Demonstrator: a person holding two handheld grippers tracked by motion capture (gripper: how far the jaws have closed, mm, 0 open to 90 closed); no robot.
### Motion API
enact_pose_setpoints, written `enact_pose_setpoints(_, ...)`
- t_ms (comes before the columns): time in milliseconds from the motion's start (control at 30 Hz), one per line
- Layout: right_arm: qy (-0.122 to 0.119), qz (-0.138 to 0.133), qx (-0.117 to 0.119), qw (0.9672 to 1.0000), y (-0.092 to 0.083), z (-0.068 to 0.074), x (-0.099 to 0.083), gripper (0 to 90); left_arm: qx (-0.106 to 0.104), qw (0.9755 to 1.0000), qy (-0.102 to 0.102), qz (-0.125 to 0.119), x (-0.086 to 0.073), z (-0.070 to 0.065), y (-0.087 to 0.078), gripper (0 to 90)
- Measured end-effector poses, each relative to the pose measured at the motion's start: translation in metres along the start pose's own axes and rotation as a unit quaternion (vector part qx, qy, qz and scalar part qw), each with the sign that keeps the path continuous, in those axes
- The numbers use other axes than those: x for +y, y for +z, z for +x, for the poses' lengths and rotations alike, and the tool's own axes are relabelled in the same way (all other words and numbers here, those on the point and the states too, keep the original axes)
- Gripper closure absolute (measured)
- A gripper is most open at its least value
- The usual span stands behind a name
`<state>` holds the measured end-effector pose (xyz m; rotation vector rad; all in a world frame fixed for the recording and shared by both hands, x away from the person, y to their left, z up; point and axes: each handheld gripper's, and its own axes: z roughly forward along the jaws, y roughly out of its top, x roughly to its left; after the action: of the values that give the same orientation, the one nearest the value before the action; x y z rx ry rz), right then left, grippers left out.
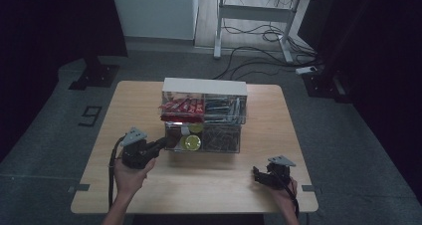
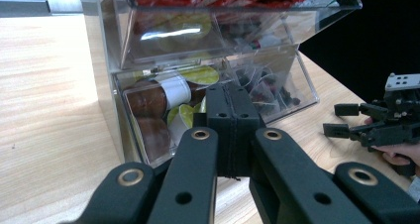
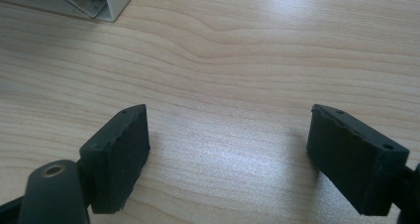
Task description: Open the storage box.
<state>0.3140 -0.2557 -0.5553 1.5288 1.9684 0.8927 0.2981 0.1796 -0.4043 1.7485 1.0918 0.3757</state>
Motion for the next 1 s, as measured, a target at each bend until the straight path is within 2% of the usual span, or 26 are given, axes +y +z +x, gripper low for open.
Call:
enact_pose_setpoints(267, 0.000, 0.000, 0.000, 1.0000, 0.000, 0.000, 0.000, 16.8, -0.006, 0.9999, 0.008, -0.004, 0.012, -0.005, 0.001, 90.0)
enact_pose_setpoints(1000, -0.001, 0.000, 0.000, 1.0000, 0.000, 0.000, 0.000, 16.8, -0.013, 0.9998, 0.012, -0.003, 0.035, -0.010, 0.006, 90.0)
